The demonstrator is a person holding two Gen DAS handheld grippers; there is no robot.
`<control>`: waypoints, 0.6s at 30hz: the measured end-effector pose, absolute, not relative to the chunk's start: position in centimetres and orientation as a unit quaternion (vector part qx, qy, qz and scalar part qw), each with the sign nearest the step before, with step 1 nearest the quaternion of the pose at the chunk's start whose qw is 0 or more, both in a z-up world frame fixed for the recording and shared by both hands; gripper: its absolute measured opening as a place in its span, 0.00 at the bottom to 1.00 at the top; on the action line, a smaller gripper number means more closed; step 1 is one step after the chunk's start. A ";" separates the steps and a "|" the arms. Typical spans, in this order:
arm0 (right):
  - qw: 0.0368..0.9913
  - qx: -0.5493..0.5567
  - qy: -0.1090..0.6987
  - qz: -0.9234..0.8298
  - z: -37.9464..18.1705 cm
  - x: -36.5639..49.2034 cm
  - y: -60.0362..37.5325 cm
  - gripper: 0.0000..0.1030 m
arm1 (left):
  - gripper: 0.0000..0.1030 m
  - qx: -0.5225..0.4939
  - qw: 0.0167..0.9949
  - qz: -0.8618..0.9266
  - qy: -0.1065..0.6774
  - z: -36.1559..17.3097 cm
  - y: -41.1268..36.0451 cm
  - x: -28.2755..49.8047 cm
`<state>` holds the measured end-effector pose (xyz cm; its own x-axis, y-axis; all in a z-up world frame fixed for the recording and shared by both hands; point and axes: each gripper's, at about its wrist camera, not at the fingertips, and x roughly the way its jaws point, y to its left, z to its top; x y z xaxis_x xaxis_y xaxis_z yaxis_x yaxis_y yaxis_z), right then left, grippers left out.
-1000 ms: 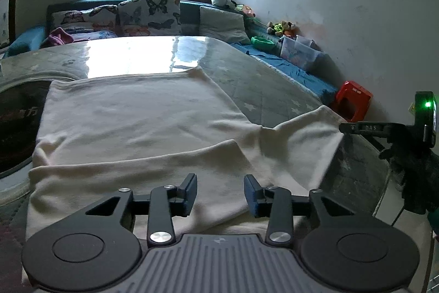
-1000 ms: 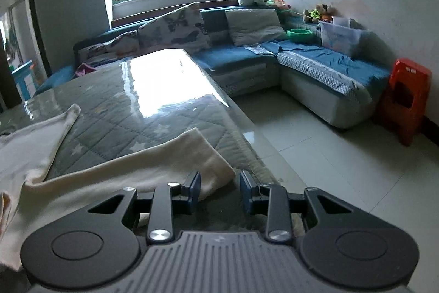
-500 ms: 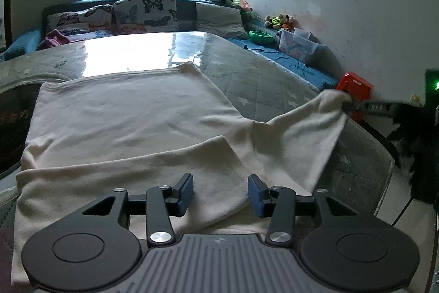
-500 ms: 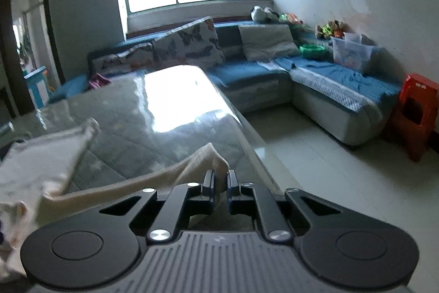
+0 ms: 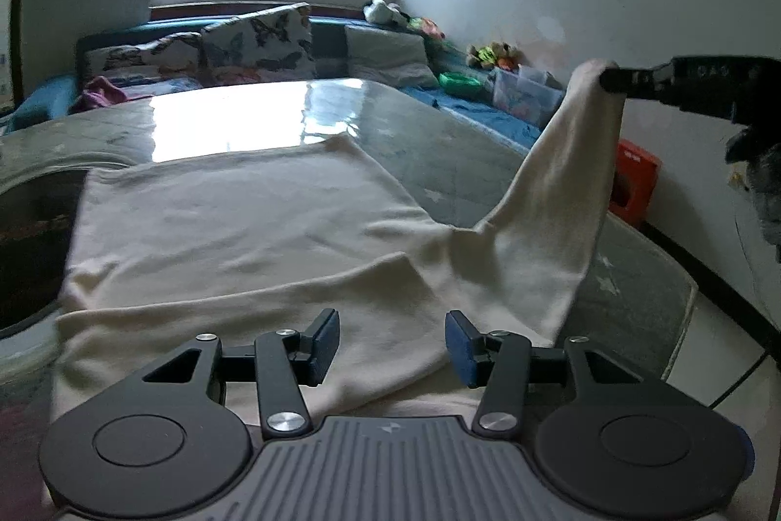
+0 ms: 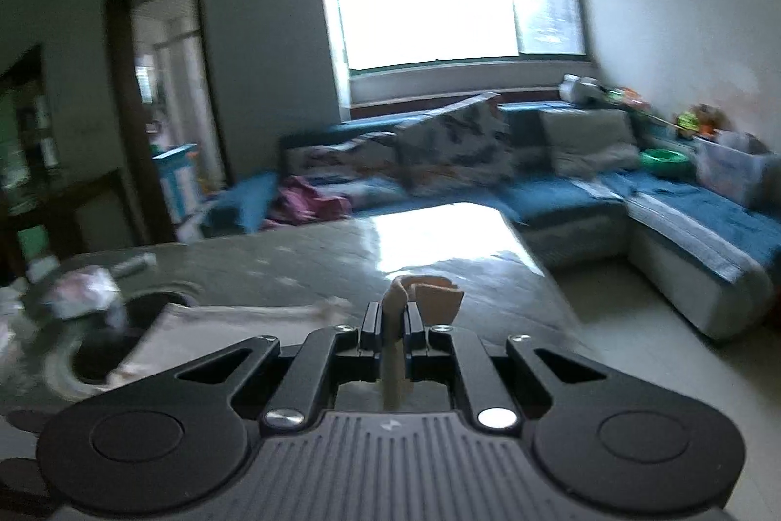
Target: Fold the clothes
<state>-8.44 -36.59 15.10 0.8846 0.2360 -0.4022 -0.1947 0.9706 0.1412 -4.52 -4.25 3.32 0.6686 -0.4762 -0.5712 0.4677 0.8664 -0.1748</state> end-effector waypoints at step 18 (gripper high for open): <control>0.903 -0.083 0.273 0.320 12.6 -6.6 -15.4 0.07 | 0.52 -0.097 0.939 -0.148 0.294 2.8 7.1 -8.0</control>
